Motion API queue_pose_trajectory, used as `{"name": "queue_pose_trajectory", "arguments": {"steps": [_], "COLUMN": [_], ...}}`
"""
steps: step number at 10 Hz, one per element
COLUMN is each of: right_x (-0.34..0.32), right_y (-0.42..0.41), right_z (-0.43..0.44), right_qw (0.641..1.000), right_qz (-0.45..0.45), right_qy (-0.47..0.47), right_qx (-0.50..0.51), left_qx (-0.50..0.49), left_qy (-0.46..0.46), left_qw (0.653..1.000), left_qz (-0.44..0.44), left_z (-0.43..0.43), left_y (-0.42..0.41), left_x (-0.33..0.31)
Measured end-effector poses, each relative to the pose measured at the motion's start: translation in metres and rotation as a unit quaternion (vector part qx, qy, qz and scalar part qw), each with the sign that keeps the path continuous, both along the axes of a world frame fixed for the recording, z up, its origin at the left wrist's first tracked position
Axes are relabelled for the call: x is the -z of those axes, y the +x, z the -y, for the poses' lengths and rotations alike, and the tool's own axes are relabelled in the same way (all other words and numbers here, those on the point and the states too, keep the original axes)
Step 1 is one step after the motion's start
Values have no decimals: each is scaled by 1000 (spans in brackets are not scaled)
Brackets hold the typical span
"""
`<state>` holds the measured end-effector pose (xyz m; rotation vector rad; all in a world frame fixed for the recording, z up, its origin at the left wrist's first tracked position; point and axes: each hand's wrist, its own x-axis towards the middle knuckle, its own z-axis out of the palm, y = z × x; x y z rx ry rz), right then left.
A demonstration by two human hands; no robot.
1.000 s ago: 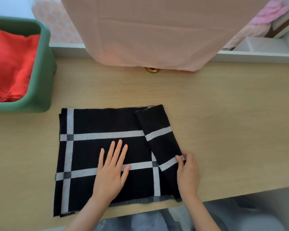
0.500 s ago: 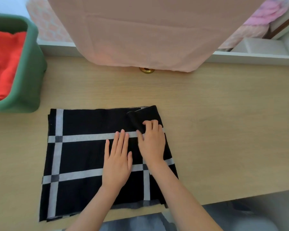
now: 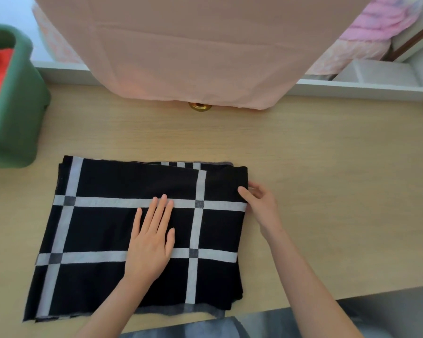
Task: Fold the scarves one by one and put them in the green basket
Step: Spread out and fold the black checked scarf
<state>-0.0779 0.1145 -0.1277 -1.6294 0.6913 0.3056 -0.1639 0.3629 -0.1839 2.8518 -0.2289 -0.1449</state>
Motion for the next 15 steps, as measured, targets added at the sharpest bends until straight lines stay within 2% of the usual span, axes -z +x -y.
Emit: {"name": "queue_pose_trajectory", "arguments": {"steps": [1,2,3,4,5,6,7,8,9,10,11,12,13,14,15], "right_x": [-4,-4,-3,-9,-12,-19,-35,-33,-21,-7,9,14,5,2,5], "right_y": [10,17,24,37,50,61,67,74,89,103,100,76,27,-52,-129], "right_z": [1,4,12,15,15,19,19,20,26,27,14,14,27,36,26], "right_qw": [997,993,980,963,935,913,943,953,899,728,715,876,954,966,961], "right_qz": [59,82,39,24,58,91,99,66,55,81,163,168,138,102,81], "right_qy": [-38,-33,51,42,-75,-147,-31,64,-181,-490,-518,-356,-233,-187,-168], "right_qx": [-26,-83,-189,-266,-342,-370,-316,-289,-394,-472,-441,-280,-129,-144,-204], "left_qx": [-1,-4,-5,-7,-8,-8,-10,-11,-13,-13,-20,-23,-20,-15,10], "left_qy": [-3,-2,-1,2,2,4,5,4,7,9,7,4,5,3,-62], "left_qw": [1000,1000,1000,1000,1000,1000,1000,1000,1000,1000,1000,1000,1000,1000,996], "left_qz": [0,2,3,3,3,2,1,1,1,0,-2,-1,-3,14,65], "left_z": [0,1,0,0,1,1,2,2,2,2,2,2,2,2,12], "left_y": [0,0,0,0,0,0,1,1,1,1,1,1,1,1,-2], "left_x": [-1,-1,0,-1,-1,-2,-3,-4,-4,-4,-4,-4,-3,-3,-12]}}
